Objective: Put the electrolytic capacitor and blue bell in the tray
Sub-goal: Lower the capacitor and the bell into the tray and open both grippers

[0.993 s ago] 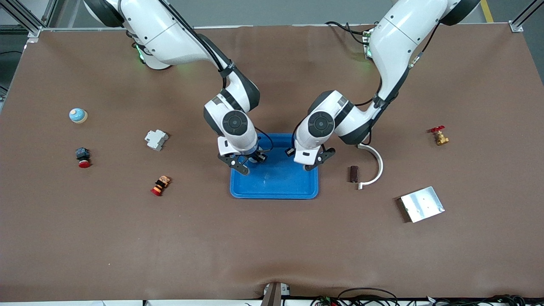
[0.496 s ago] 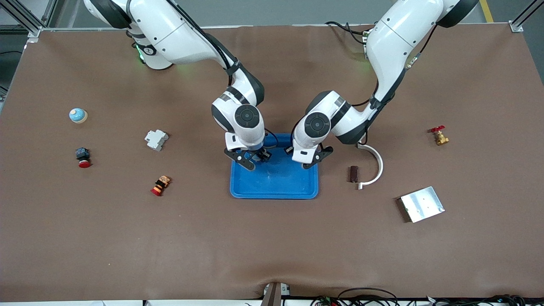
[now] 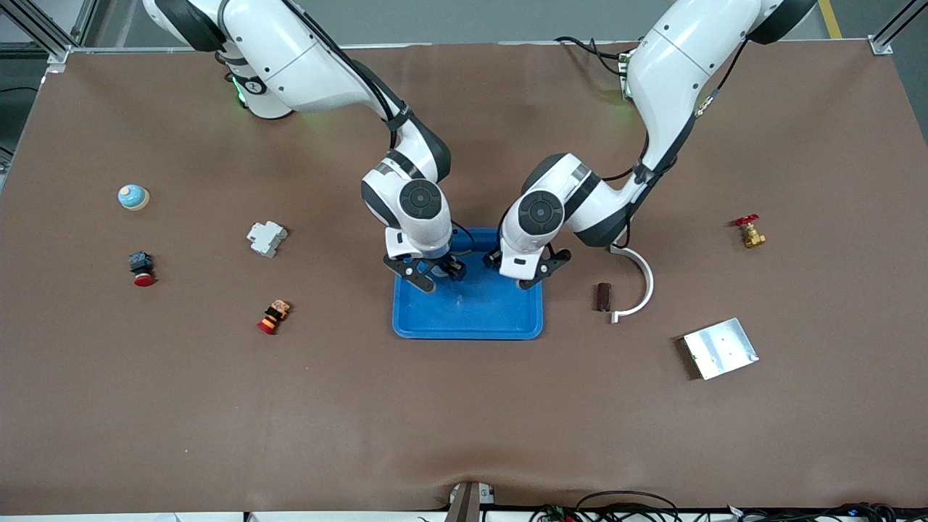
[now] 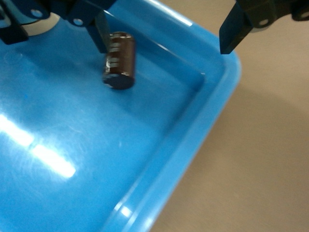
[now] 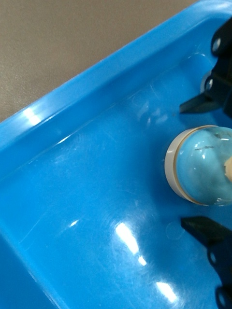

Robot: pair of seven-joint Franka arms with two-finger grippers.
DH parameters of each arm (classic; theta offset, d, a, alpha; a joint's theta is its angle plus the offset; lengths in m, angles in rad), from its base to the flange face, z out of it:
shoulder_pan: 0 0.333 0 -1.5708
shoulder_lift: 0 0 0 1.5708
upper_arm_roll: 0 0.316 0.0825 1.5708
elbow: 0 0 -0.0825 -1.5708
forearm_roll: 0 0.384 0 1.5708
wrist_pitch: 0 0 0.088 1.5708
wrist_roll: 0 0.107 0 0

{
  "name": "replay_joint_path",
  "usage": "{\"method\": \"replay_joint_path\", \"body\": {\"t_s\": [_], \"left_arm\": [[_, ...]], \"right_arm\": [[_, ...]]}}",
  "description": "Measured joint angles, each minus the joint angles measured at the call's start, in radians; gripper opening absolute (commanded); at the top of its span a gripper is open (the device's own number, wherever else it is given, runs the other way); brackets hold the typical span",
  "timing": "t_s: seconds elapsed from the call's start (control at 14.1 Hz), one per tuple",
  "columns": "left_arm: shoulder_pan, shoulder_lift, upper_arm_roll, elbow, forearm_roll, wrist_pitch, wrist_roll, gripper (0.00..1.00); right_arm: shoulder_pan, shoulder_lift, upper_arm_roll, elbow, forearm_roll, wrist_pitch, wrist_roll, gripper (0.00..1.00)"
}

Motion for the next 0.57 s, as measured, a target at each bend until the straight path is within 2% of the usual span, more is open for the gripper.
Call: {"method": "replay_joint_path", "body": {"t_s": [0.21, 0.57], "left_arm": [[0.036, -0.039, 0.001, 0.031, 0.07, -0.14, 0.038, 1.0], [0.132, -0.115, 0.002, 0.019, 0.101, -0.235, 0.344, 1.0]], "right_arm": [[0.0, 0.0, -0.002, 0.025, -0.002, -0.012, 0.0, 1.0], [-0.006, -0.002, -0.011, 0.164, -0.002, -0.197, -0.046, 1.0]]}}
